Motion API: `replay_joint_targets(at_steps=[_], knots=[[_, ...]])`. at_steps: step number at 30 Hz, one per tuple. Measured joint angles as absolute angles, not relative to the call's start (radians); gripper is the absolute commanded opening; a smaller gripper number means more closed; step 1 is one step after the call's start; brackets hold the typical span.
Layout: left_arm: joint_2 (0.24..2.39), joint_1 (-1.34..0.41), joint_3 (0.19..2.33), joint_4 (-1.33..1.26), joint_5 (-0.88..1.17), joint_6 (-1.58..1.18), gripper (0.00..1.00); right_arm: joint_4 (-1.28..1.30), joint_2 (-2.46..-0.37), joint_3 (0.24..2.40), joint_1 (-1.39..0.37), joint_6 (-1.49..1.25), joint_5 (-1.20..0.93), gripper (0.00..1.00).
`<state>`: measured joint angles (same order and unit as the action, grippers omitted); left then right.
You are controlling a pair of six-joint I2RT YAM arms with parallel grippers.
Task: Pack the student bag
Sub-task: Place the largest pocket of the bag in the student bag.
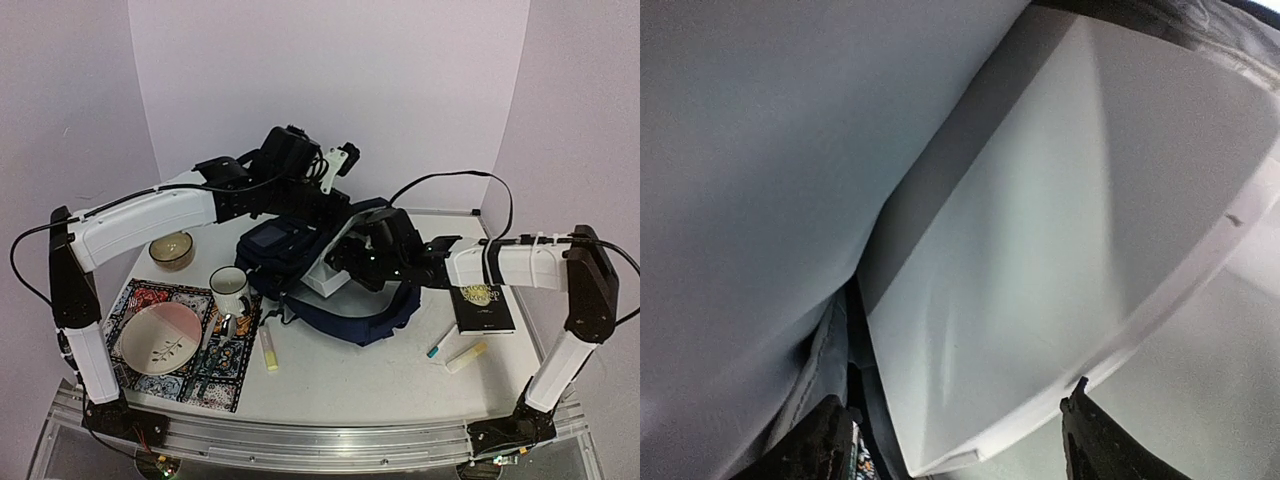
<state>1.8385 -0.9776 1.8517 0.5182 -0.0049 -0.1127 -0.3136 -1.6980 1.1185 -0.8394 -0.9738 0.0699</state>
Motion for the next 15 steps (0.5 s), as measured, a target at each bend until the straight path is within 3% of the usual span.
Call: replay_joint_targets(at_steps=[15], knots=[[1.800, -0.954, 1.633, 0.404, -0.008, -0.113, 0.01, 0.070, -1.344, 0.999, -0.815, -0.764, 0.245, 0.91]])
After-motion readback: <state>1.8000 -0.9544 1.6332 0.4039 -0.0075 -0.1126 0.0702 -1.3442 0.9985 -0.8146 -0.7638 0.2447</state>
